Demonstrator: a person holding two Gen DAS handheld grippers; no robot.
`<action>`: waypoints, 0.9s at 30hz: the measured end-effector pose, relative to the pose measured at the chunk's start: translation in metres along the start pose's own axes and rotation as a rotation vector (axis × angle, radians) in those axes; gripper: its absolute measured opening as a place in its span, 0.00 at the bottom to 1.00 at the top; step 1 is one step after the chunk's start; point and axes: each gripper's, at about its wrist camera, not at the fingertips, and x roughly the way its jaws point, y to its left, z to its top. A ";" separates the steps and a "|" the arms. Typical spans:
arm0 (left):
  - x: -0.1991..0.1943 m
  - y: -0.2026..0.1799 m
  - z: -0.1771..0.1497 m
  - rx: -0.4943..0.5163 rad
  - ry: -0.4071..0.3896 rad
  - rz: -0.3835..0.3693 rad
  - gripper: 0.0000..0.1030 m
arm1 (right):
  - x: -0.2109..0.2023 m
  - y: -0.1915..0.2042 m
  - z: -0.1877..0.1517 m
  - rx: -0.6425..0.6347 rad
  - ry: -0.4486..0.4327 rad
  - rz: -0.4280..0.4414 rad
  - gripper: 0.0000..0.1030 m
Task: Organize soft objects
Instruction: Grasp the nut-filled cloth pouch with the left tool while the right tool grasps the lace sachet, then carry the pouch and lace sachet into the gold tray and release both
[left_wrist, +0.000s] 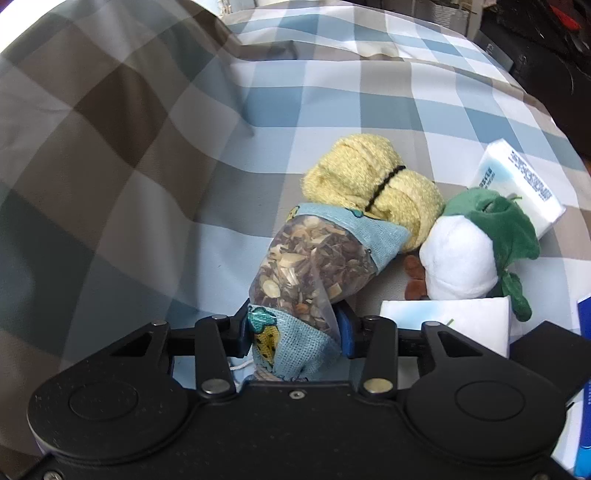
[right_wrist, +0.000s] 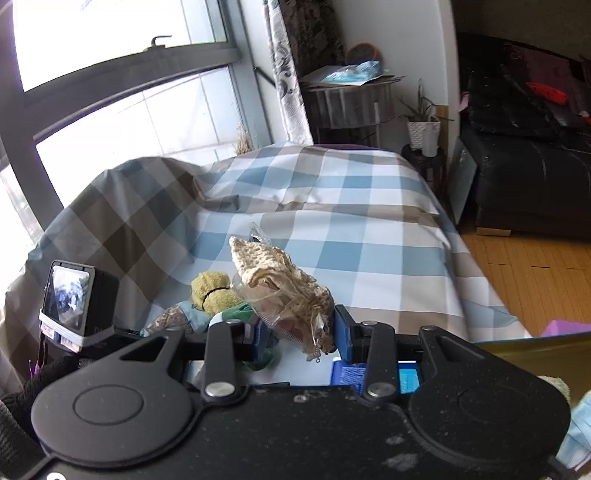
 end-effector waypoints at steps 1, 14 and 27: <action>-0.004 0.003 0.000 -0.009 0.000 0.001 0.42 | -0.007 -0.003 -0.001 0.006 -0.010 -0.007 0.35; -0.082 0.018 0.002 -0.054 -0.109 -0.044 0.42 | -0.084 -0.056 -0.017 0.093 -0.119 -0.079 0.35; -0.166 -0.077 0.013 0.111 -0.213 -0.210 0.42 | -0.163 -0.178 -0.034 0.388 -0.263 -0.383 0.35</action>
